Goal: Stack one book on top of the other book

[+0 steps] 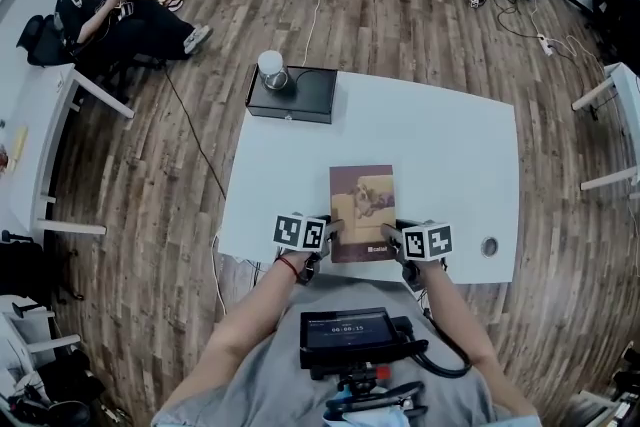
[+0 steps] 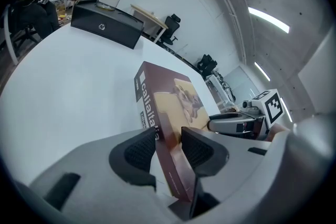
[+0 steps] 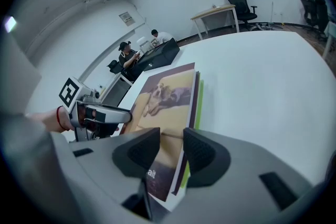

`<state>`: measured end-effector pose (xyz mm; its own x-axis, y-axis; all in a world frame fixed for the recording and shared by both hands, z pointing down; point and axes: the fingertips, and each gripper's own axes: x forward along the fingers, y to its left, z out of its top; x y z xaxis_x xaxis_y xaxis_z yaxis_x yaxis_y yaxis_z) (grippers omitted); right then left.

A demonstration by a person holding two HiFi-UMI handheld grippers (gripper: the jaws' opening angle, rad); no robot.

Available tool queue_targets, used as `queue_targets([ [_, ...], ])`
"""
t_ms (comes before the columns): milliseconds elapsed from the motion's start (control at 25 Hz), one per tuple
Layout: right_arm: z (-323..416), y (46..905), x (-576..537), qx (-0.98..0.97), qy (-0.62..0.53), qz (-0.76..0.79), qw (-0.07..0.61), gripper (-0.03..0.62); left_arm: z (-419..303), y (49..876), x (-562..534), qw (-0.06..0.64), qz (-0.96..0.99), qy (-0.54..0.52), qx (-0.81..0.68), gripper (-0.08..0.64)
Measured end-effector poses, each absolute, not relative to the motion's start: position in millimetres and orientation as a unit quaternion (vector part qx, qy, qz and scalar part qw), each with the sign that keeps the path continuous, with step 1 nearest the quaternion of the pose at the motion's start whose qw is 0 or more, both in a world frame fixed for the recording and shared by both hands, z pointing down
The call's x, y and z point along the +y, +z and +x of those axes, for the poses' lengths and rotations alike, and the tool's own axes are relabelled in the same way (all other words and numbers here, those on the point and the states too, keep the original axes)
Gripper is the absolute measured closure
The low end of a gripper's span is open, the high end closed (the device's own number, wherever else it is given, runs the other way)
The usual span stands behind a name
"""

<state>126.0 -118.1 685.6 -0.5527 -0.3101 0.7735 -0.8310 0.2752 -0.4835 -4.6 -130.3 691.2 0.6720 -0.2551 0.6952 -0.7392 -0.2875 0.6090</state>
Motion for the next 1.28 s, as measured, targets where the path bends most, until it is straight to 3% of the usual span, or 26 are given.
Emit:
queue_targets([
  [480,128.3,686.6,-123.3,-0.761,0.416,0.392,0.308,0.415,-5.4,688.8,-134.1,0.448,0.788,0.258,-0.334,0.396],
  [600,129.1,688.6,-122.0,-0.759,0.420,0.391,0.308,0.402,-8.6,690.4,-133.2,0.445,0.783,0.259,-0.349,0.364],
  [920,126.8,694.5,-119.2,-0.723,0.555,0.357,0.205,0.402,-15.8,704.1,-129.4,0.555,0.734,0.195,-0.339,0.285],
  [1280,123.0,696.9,-120.0,-0.726,0.562,0.343,0.199,0.402,5.7,709.6,-121.3,0.573,0.742,0.182,-0.298,0.282],
])
